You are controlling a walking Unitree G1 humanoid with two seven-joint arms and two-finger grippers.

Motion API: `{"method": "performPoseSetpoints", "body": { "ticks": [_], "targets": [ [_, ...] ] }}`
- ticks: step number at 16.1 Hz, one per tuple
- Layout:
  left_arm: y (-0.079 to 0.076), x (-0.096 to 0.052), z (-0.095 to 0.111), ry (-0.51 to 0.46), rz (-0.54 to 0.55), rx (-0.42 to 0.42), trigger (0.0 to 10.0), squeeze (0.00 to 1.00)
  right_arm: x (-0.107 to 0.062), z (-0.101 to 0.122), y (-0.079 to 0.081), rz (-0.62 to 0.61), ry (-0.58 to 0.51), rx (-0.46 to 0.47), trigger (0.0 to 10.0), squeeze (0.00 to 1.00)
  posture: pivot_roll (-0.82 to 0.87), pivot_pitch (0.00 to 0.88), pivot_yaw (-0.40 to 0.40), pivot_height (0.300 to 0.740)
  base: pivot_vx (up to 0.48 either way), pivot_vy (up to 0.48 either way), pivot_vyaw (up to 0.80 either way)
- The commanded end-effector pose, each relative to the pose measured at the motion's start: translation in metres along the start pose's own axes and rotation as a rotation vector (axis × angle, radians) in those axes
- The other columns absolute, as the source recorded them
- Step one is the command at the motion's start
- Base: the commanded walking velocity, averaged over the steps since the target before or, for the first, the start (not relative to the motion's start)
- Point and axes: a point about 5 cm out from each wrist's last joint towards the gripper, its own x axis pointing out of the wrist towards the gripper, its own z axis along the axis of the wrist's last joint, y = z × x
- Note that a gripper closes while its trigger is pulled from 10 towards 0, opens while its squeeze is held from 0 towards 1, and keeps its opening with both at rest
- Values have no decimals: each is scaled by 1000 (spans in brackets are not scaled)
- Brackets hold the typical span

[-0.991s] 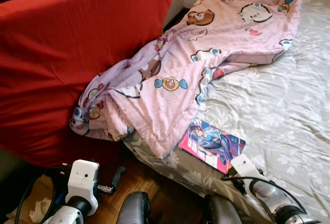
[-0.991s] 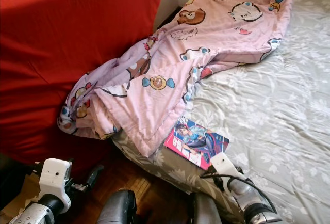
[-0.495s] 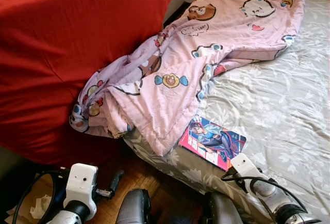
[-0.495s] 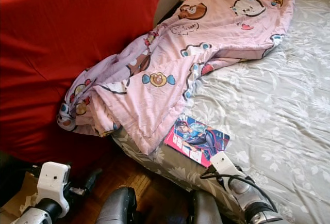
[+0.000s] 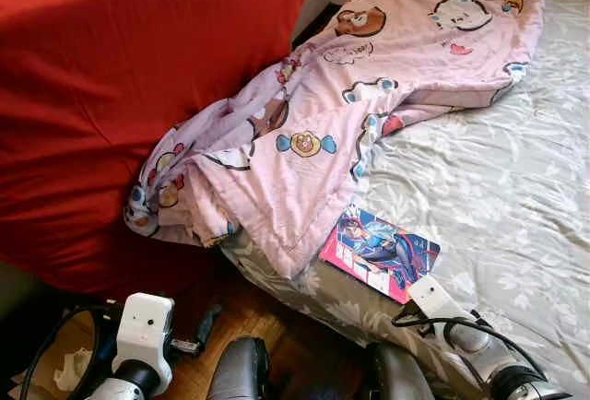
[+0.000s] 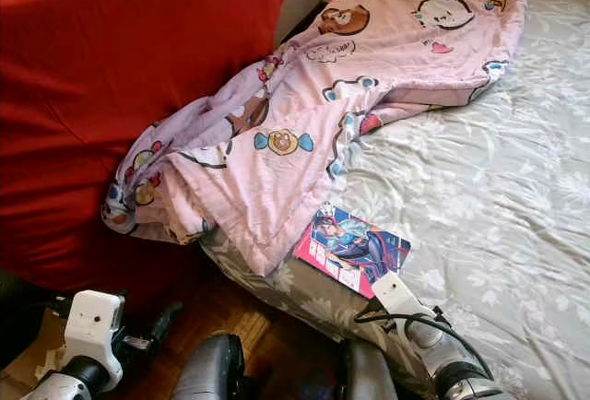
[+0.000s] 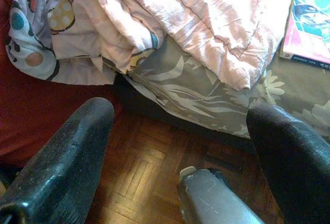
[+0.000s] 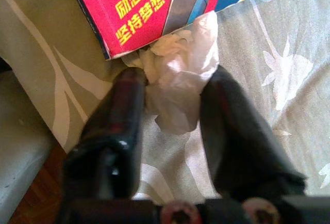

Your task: Clean up the room

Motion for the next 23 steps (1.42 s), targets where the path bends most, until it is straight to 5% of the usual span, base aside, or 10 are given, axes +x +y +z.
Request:
{"method": "performPoseSetpoints", "body": {
  "ticks": [1, 7, 13, 17, 20, 22, 23],
  "targets": [
    [1, -4, -2, 23, 5, 14, 10000, 0, -1, -8, 8, 21, 21, -3, 0, 0, 184, 236, 63, 641, 0, 0, 0],
    [0, -1, -3, 23, 5, 20, 10000, 0, 0, -10, 23, 53, 23, -28, 0, 0, 186, 221, 64, 641, 0, 0, 0],
    [1, 16, -1, -8, 15, 18, 10000, 0, 0, -10, 29, 31, 6, 49, 0, 0, 167, 163, 52, 641, 0, 0, 0],
    [-1, 40, -6, -27, 20, 4, 10000, 0, -4, -9, 9, -157, -116, 330, 0, 0, 115, 67, 35, 641, 0, 0, 0],
    [-1, 53, -12, -26, 22, 0, 10000, 0, -9, -10, 17, -189, -210, 498, 0, 0, 86, 26, 29, 641, 0, 0, 0],
    [1, 60, -19, -22, 41, -5, 10000, 0, -20, -14, 36, -178, -320, 676, 0, 0, 59, 0, 21, 641, 0, 0, 0],
    [2, 65, -23, -16, 58, -25, 10000, 0, -28, -14, 42, -197, -380, 711, 4000, 0, 44, 0, 16, 641, 0, 0, 0]
  ]
}}
